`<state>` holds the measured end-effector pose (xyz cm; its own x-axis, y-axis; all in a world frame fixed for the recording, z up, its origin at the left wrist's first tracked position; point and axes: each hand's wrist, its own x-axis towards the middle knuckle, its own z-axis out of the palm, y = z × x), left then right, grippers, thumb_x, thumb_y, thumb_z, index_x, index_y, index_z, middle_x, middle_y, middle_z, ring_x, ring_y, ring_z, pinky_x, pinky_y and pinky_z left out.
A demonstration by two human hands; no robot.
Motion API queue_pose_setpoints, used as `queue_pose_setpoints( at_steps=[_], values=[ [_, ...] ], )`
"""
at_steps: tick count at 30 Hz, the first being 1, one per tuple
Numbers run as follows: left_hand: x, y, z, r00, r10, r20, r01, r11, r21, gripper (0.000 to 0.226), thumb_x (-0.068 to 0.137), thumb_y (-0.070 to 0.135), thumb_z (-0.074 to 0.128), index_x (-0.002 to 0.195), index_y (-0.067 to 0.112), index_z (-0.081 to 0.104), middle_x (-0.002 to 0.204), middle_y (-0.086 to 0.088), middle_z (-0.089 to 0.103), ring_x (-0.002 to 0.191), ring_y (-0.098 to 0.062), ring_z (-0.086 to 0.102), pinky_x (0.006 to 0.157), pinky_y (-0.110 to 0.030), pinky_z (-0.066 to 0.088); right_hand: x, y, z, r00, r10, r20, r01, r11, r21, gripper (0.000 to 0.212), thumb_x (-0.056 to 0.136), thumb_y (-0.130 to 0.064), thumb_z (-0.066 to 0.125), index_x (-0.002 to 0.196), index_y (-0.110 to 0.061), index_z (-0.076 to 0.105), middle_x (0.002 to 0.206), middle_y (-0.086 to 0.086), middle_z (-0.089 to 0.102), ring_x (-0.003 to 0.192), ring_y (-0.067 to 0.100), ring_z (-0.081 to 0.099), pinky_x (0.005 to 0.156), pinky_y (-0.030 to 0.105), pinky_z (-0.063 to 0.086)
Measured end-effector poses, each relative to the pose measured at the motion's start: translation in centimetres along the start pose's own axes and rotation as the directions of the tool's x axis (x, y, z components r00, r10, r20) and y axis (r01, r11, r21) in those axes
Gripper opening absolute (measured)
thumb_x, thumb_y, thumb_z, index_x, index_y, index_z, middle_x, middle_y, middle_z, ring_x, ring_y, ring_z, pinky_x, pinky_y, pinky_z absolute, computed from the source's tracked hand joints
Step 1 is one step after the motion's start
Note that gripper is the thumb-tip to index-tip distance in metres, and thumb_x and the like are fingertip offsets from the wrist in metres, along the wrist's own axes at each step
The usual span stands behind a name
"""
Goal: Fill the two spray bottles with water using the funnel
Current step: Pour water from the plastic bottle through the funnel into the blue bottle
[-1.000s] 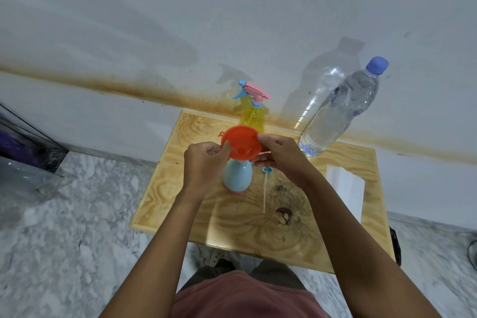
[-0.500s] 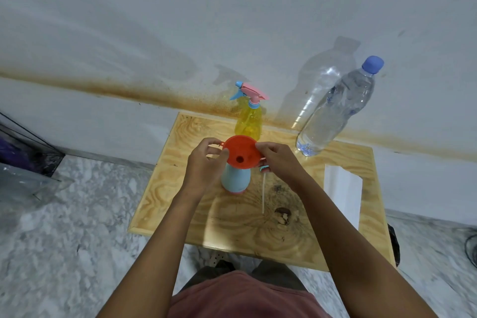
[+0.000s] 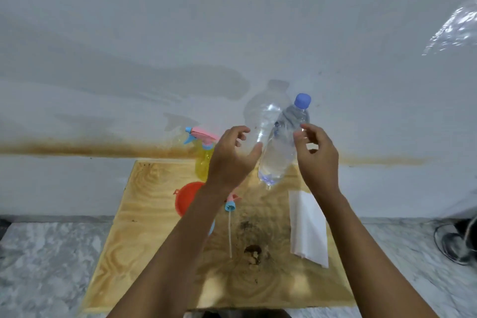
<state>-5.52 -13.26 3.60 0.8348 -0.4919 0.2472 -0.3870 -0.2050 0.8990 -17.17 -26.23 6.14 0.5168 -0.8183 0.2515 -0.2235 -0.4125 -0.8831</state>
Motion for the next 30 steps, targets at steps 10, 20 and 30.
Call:
queue_pose_setpoints(
  at_steps=[10,20,30],
  values=[
    [4.7,1.4,11.9,0.991,-0.086,0.102,0.091,0.995,-0.044,0.077,0.06,0.058,0.081,0.122,0.025,0.048,0.109,0.007,0.063,0.097,-0.009,0.064,0.083,-0.03,0.055,9.2,2.2,-1.1,0.978,-0.06,0.198,0.062,0.998,-0.005,0.048,0.086,-0.039,0.075,0.129,-0.023,0.06,0.125,-0.012,0.064,0.114,0.001,0.057,0.094,0.014,0.043],
    [4.3,2.5,12.4,0.993,-0.113,-0.019,0.11,0.987,-0.113,0.062,0.055,0.039,0.086,0.105,0.048,0.049,0.099,0.015,0.066,0.088,0.001,0.064,0.069,-0.011,0.047,9.9,2.3,-0.5,0.963,-0.184,0.196,0.168,0.981,0.092,0.025,0.088,-0.033,0.075,0.109,-0.021,0.068,0.098,-0.018,0.069,0.095,0.006,0.067,0.088,0.031,0.055],
    [-1.1,4.2,9.1,1.0,-0.013,-0.009,0.011,0.986,-0.167,0.07,0.06,0.018,0.094,0.11,0.044,0.055,0.104,0.021,0.068,0.096,0.001,0.065,0.078,-0.01,0.048,4.5,0.0,-2.9,0.959,-0.177,0.221,0.142,0.976,0.168,0.024,0.086,-0.033,0.078,0.106,-0.026,0.068,0.099,-0.022,0.071,0.099,0.0,0.067,0.091,0.021,0.053]
  ],
)
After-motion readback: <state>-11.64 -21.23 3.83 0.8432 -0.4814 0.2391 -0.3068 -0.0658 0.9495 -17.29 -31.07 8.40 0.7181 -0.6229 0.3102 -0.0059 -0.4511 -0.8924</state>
